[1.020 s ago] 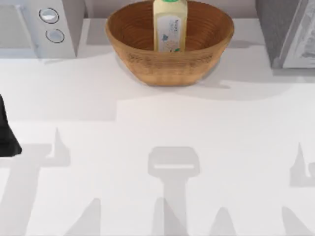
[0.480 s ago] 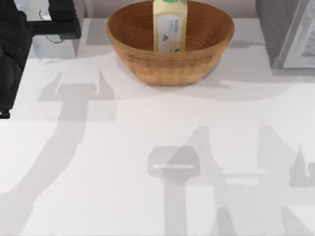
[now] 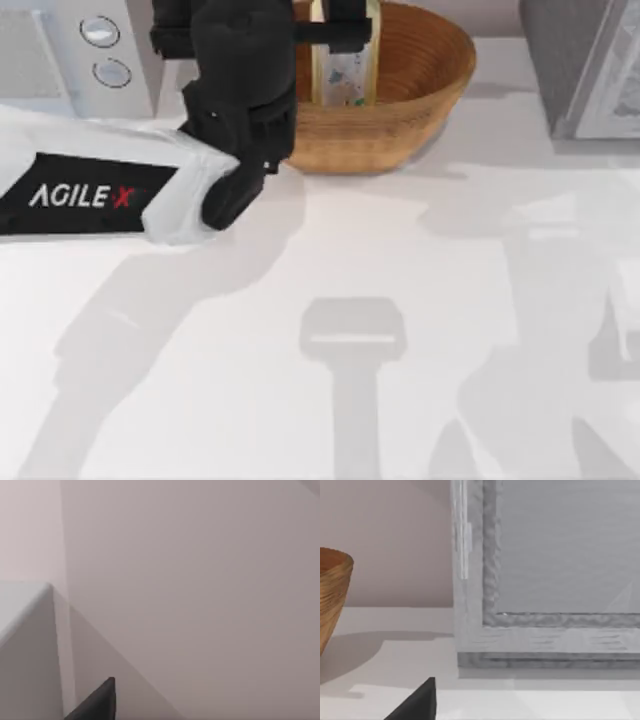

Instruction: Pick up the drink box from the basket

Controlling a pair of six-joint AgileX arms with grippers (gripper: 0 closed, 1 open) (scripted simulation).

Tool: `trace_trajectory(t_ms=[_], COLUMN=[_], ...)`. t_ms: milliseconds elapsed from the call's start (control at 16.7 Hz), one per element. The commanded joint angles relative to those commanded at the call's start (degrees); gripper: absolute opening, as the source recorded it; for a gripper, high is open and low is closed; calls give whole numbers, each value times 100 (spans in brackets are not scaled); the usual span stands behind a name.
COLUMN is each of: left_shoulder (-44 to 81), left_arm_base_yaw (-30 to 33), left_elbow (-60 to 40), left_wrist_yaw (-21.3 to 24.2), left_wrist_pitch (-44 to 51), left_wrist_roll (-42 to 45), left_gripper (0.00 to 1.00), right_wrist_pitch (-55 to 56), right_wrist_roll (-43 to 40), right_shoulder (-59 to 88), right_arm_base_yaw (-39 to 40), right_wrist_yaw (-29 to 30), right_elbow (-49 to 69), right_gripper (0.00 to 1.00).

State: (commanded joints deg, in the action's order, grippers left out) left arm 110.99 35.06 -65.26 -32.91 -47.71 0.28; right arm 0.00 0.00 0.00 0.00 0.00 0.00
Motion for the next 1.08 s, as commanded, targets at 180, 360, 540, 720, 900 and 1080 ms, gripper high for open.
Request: trace_trajectory(t_ms=[180, 360, 540, 720, 900, 1080], left_shoulder=[1156, 1886, 2093, 2093, 2065, 2317], left_arm_base_yaw=[338, 551, 612, 612, 571, 466], left_elbow=[-626, -1004, -1109, -1109, -1171, -1587], left_wrist_yaw=[-325, -533, -592, -592, -561, -444], left_wrist_pitch=[-455, -724, -798, -798, -749, -538], left_wrist_roll=[5, 2, 0, 0, 8, -1], left_gripper=[100, 100, 100, 100, 100, 100], right_wrist_pitch=[0, 0, 0, 0, 0, 0], right_wrist_roll=[0, 0, 0, 0, 0, 0], right_shoulder=[0, 0, 0, 0, 0, 0], right_arm_base_yaw=[0, 0, 0, 0, 0, 0], right_wrist_yaw=[0, 0, 0, 0, 0, 0], right_elbow=[0, 0, 0, 0, 0, 0], right_gripper=[100, 100, 100, 100, 100, 100])
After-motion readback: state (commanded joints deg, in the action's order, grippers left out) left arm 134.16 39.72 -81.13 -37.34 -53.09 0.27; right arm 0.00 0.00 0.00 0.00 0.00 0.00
